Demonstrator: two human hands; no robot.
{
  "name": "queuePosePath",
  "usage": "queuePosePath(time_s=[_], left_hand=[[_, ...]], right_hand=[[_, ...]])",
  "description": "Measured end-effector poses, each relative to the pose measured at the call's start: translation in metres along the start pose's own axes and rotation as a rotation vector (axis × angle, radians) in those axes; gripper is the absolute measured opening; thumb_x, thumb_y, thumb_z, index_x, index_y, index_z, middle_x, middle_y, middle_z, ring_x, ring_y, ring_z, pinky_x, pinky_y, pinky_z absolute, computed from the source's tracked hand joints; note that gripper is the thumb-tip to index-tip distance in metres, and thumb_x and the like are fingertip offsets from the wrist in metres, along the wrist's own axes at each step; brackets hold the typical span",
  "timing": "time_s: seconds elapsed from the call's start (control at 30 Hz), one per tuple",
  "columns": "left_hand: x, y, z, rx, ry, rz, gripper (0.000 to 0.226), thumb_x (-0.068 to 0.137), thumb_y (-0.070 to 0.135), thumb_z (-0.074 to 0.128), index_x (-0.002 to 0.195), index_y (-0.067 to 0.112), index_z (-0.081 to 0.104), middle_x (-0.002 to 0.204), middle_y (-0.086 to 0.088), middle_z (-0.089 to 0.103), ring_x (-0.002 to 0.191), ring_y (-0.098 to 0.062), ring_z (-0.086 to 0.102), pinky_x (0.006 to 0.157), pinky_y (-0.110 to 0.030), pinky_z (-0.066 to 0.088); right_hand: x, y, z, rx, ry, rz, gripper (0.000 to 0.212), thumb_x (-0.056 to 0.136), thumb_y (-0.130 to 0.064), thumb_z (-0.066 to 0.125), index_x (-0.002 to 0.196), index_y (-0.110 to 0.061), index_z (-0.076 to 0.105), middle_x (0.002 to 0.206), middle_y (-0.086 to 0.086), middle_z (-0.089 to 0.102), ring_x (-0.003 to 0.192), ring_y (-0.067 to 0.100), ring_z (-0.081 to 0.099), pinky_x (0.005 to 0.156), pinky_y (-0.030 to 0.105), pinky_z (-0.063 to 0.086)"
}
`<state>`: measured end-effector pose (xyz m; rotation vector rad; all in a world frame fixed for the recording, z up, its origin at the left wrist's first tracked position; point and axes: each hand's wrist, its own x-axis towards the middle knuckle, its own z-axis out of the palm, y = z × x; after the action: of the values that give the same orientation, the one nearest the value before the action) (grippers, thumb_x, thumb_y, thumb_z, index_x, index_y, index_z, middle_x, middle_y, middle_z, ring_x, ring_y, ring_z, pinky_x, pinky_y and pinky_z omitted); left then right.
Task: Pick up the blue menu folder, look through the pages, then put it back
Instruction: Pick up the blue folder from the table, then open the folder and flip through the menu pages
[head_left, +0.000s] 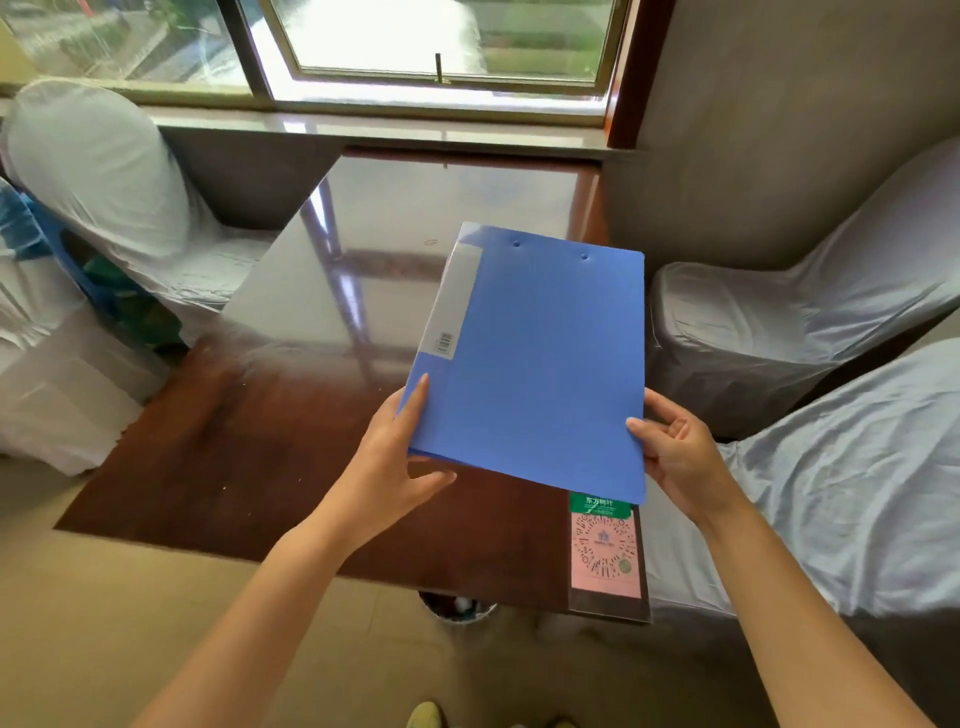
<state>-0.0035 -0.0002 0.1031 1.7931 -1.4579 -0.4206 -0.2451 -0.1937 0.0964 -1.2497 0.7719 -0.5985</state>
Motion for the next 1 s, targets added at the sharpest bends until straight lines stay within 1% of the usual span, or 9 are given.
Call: queuePosePath(time_s=[0.1, 0.27, 0.33, 0.4, 0.53, 0.8, 0.87, 0.93, 1.0], left_hand=[[0.002, 0.009, 0.002, 0.132, 0.129, 0.12, 0.102, 0.07, 0.0, 0.077, 0.146, 0.013, 0.012, 0.141, -0.021, 0.033, 0.126, -0.011, 0.033, 0.098, -0.026, 0.044], [-0.007, 0.01, -0.002, 0.171, 0.175, 0.092, 0.087, 0.077, 0.006, 0.07, 0.144, 0.005, 0.015, 0.141, -0.024, 0.035, 0.13, -0.022, 0.033, 0.105, -0.033, 0.032], [-0.01, 0.008, -0.003, 0.163, 0.175, 0.058, 0.082, 0.081, 0.001, 0.066, 0.144, 0.006, 0.013, 0.143, -0.022, 0.033, 0.131, -0.027, 0.033, 0.107, -0.026, 0.025], [-0.011, 0.006, -0.003, 0.143, 0.224, 0.049, 0.072, 0.084, -0.006, 0.06, 0.142, 0.003, 0.019, 0.139, -0.016, 0.038, 0.127, -0.027, 0.037, 0.106, -0.017, 0.022], [-0.012, 0.005, 0.002, 0.06, 0.367, -0.029, 0.05, 0.087, -0.012, 0.05, 0.134, -0.004, 0.037, 0.126, -0.011, 0.052, 0.114, -0.024, 0.05, 0.099, -0.025, 0.037], [-0.01, 0.006, 0.009, -0.221, 0.348, -0.169, 0.041, 0.096, -0.002, 0.038, 0.136, 0.006, 0.038, 0.13, 0.006, 0.046, 0.122, -0.016, 0.045, 0.091, 0.001, 0.032], [-0.007, 0.005, 0.009, -0.288, 0.334, -0.175, 0.04, 0.098, 0.002, 0.035, 0.137, 0.01, 0.036, 0.134, 0.005, 0.045, 0.125, -0.017, 0.043, 0.097, -0.005, 0.033], [-0.004, 0.005, 0.009, -0.407, 0.343, -0.188, 0.039, 0.099, 0.015, 0.033, 0.137, 0.011, 0.039, 0.138, -0.006, 0.048, 0.128, -0.022, 0.045, 0.104, -0.026, 0.038], [-0.002, 0.008, 0.008, -0.555, 0.37, -0.223, 0.04, 0.096, 0.031, 0.032, 0.13, 0.018, 0.049, 0.125, -0.009, 0.059, 0.116, -0.022, 0.055, 0.093, -0.032, 0.049]], right_hand=[[-0.002, -0.003, 0.0, 0.012, -0.013, -0.022, 0.038, 0.091, -0.011, 0.05, 0.129, -0.02, 0.048, 0.108, -0.005, 0.071, 0.1, 0.023, 0.068, 0.07, 0.034, 0.06], [-0.002, -0.006, 0.003, 0.026, -0.06, -0.049, 0.043, 0.086, -0.019, 0.054, 0.129, -0.022, 0.048, 0.108, -0.007, 0.072, 0.103, 0.023, 0.067, 0.074, 0.037, 0.06], [-0.003, -0.007, 0.006, 0.035, -0.074, -0.049, 0.047, 0.083, -0.024, 0.056, 0.129, -0.023, 0.048, 0.111, -0.007, 0.071, 0.105, 0.024, 0.066, 0.074, 0.037, 0.06], [-0.002, -0.007, 0.009, 0.057, -0.089, -0.051, 0.049, 0.083, -0.025, 0.056, 0.131, -0.024, 0.046, 0.113, -0.006, 0.069, 0.105, 0.023, 0.065, 0.071, 0.035, 0.06], [-0.004, -0.008, 0.01, 0.122, -0.1, -0.059, 0.048, 0.081, -0.027, 0.055, 0.129, -0.023, 0.048, 0.11, -0.003, 0.07, 0.1, 0.024, 0.068, 0.06, 0.031, 0.061], [-0.01, -0.003, 0.002, 0.115, -0.068, -0.062, 0.046, 0.083, -0.018, 0.052, 0.129, -0.021, 0.048, 0.108, -0.005, 0.072, 0.1, 0.024, 0.068, 0.065, 0.034, 0.06], [-0.01, -0.005, -0.001, 0.118, -0.064, -0.06, 0.046, 0.081, -0.02, 0.055, 0.126, -0.023, 0.049, 0.105, -0.005, 0.073, 0.097, 0.024, 0.069, 0.065, 0.033, 0.06], [-0.01, -0.006, -0.004, 0.087, -0.062, -0.052, 0.048, 0.077, -0.021, 0.06, 0.123, -0.027, 0.05, 0.104, -0.007, 0.073, 0.093, 0.025, 0.07, 0.063, 0.031, 0.06], [-0.011, -0.005, -0.006, 0.077, -0.062, -0.049, 0.049, 0.076, -0.02, 0.063, 0.122, -0.031, 0.051, 0.107, -0.007, 0.073, 0.093, 0.027, 0.07, 0.063, 0.031, 0.06]])
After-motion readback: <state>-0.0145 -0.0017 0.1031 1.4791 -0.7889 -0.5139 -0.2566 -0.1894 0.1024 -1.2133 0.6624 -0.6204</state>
